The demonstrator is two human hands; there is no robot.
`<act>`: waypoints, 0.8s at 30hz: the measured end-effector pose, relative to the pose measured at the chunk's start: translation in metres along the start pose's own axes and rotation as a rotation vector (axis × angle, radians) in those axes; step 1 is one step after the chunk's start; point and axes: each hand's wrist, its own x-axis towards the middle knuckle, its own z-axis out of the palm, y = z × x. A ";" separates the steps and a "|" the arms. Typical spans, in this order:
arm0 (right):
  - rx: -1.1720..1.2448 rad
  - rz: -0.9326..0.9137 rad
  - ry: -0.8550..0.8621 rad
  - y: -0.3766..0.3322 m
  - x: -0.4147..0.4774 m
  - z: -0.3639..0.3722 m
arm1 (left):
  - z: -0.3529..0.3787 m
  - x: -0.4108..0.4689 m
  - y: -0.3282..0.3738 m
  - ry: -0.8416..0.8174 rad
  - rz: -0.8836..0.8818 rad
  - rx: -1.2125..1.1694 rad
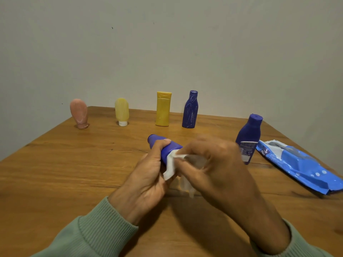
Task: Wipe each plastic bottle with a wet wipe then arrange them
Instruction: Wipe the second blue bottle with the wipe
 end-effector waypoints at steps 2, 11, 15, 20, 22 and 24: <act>0.026 -0.014 -0.038 -0.004 -0.002 0.005 | -0.001 -0.002 -0.001 0.002 -0.019 0.099; 0.039 -0.002 0.039 0.000 -0.001 0.006 | -0.001 -0.004 -0.004 -0.026 0.033 0.074; 0.055 0.020 0.000 0.002 0.001 0.005 | 0.002 -0.006 -0.003 -0.049 0.031 0.033; 0.027 0.111 0.078 0.013 0.005 -0.012 | 0.007 -0.005 -0.003 0.022 0.164 0.118; 0.027 0.140 0.118 0.016 0.006 -0.019 | 0.006 -0.004 -0.003 0.041 0.195 0.139; 0.056 0.159 0.121 0.016 0.008 -0.025 | 0.007 -0.004 -0.003 0.061 0.194 0.153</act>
